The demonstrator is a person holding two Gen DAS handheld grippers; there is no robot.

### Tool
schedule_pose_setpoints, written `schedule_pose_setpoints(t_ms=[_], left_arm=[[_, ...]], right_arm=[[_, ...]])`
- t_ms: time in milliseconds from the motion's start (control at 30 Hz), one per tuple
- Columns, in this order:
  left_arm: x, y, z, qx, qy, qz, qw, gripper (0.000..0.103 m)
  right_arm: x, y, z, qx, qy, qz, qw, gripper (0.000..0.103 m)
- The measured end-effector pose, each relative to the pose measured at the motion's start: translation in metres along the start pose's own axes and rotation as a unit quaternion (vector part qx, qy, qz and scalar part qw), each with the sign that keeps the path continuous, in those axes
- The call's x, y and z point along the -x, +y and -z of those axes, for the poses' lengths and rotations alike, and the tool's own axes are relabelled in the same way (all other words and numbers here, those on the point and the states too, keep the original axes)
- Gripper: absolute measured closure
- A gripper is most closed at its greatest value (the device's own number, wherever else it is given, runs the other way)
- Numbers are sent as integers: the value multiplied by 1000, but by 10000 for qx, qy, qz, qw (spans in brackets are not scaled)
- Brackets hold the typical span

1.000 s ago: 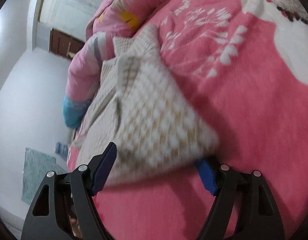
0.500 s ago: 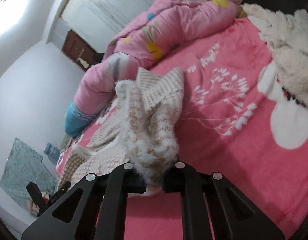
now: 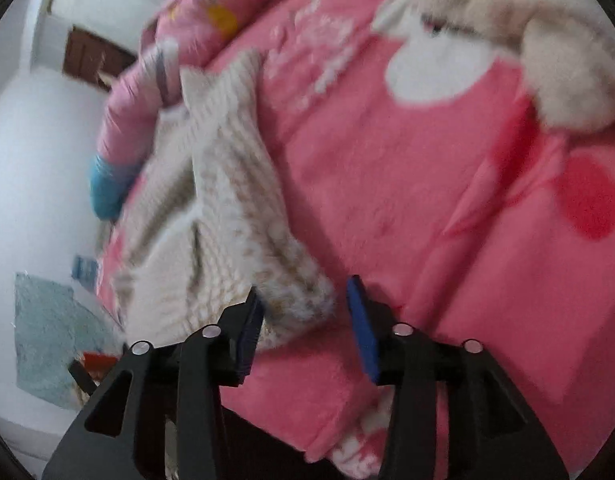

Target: Fold large clothes

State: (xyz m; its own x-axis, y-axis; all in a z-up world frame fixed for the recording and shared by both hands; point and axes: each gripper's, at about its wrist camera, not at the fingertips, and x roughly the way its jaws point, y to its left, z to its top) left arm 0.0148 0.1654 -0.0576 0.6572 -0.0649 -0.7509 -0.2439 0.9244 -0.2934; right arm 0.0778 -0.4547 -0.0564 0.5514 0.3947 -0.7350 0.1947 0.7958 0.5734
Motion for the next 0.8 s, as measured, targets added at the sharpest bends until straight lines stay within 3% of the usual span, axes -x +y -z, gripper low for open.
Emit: schedule_pose_setpoints(t_ms=[67,167,300,467,600,800], left_arm=[[12,5,-8,45,-258,-142,9996,57],[30,-15,-18,-295,-688,141,9971,56],[28,-73,-20,-1008,-783,791,9887,46],[-17,-133,-13,-1486,-147,1091,9827,45],[-44,-148,-10,-1454,128,1126,9829,46],[-53,-152,-9,-1402,214,1399,9799,46]], right_arm=[[23,19,-8,372,-628,542,9959,52],[26,61,-8,978,-866,470,9903,51],[-19,128,12,2146,-284,91,9763,30],[-79,177,48,3340,259,431,9412,28],[-109,176,43,3171,577,486,9454,28],[-125,168,29,2779,712,347,9573,28]])
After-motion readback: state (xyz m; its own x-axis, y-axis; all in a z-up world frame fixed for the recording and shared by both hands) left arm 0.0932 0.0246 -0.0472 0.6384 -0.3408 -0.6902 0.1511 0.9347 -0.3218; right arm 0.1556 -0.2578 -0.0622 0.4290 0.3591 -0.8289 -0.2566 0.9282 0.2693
